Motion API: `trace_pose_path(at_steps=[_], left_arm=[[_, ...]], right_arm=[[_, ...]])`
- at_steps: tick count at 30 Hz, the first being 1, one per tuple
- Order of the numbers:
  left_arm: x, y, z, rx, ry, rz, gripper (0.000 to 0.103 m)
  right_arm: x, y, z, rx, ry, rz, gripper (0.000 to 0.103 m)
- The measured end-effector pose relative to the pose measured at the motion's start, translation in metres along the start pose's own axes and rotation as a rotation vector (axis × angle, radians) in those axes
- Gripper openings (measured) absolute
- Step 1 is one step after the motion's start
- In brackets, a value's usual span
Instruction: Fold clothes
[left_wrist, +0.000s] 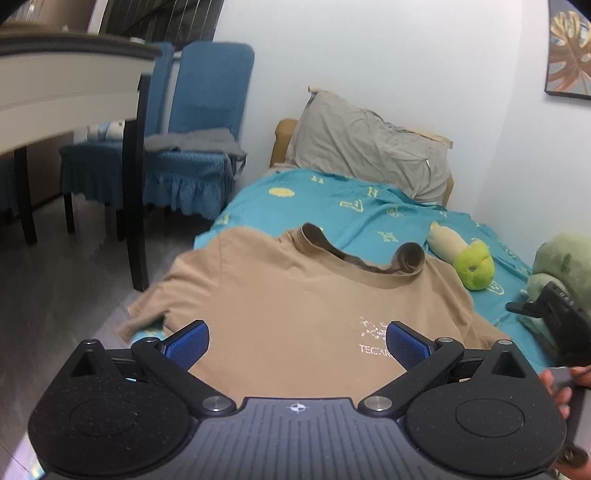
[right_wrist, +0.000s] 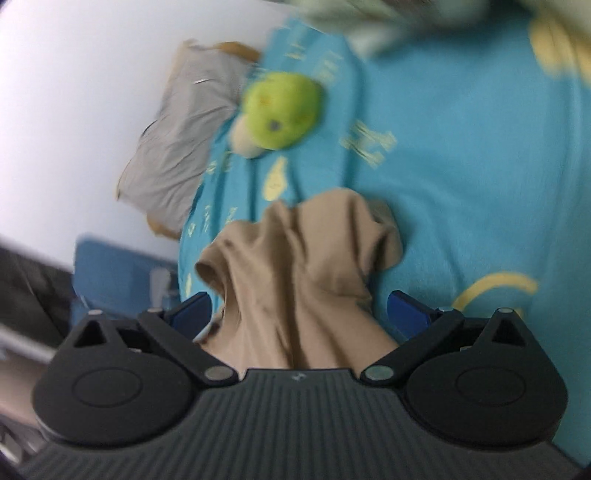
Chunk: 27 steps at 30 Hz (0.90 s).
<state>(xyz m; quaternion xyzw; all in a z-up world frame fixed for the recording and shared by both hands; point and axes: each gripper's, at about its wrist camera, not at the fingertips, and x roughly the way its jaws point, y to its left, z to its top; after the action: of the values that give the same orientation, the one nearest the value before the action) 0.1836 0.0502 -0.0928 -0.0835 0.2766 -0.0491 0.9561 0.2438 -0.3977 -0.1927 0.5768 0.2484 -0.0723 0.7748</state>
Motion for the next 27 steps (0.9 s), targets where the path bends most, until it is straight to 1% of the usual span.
trace_pose_path(at_steps=[3,5,6,7,8,9,10,11,13,16,19,20,21,24,26,27], left_arm=[[0.012,0.001,-0.004,-0.013,0.021,-0.011,0.103],[0.019,0.003,-0.008,-0.023,0.029,-0.022,0.103],[0.022,0.004,-0.009,-0.030,0.032,-0.028,0.103],[0.026,0.005,-0.011,-0.035,0.037,-0.033,0.103],[0.029,0.006,-0.012,-0.038,0.042,-0.036,0.103],[0.032,0.007,-0.013,-0.041,0.047,-0.035,0.103],[0.035,0.008,-0.014,-0.043,0.052,-0.030,0.103],[0.037,0.009,-0.014,-0.048,0.055,-0.026,0.103],[0.038,0.011,-0.014,-0.061,0.052,-0.025,0.103],[0.039,0.013,-0.013,-0.069,0.041,-0.025,0.103],[0.037,0.011,-0.013,-0.049,0.032,-0.025,0.103],[0.037,0.010,-0.014,-0.040,0.030,-0.023,0.103],[0.037,0.009,-0.014,-0.031,0.030,-0.020,0.103],[0.035,0.009,-0.017,-0.009,0.028,-0.009,0.103],[0.034,0.010,-0.019,0.004,0.027,0.005,0.103],[0.034,0.011,-0.020,0.009,0.028,0.013,0.103]], right_arm=[[0.014,-0.003,0.005,0.006,-0.092,0.036,0.103],[0.027,0.001,0.008,-0.004,-0.105,0.058,0.103],[0.034,0.004,0.008,-0.018,-0.107,0.064,0.100],[0.040,0.007,0.009,-0.033,-0.108,0.063,0.083],[0.044,0.009,0.011,-0.047,-0.108,0.038,0.069],[0.047,0.011,0.012,-0.055,-0.112,-0.002,0.044],[0.049,0.012,0.013,-0.067,-0.120,-0.043,0.013],[0.047,0.015,0.014,-0.091,-0.141,-0.082,0.012],[0.035,0.022,0.019,-0.165,-0.202,-0.107,0.011],[0.008,0.035,0.031,-0.281,-0.303,-0.098,0.011],[-0.018,0.035,0.046,-0.314,-0.358,-0.066,0.011],[-0.022,0.029,0.051,-0.310,-0.352,-0.062,0.011],[-0.023,0.021,0.054,-0.286,-0.338,-0.054,0.011],[-0.019,-0.012,0.058,-0.133,-0.298,-0.014,0.014],[-0.011,-0.028,0.058,-0.036,-0.255,0.034,0.019],[-0.005,-0.034,0.057,0.011,-0.229,0.064,0.041]])
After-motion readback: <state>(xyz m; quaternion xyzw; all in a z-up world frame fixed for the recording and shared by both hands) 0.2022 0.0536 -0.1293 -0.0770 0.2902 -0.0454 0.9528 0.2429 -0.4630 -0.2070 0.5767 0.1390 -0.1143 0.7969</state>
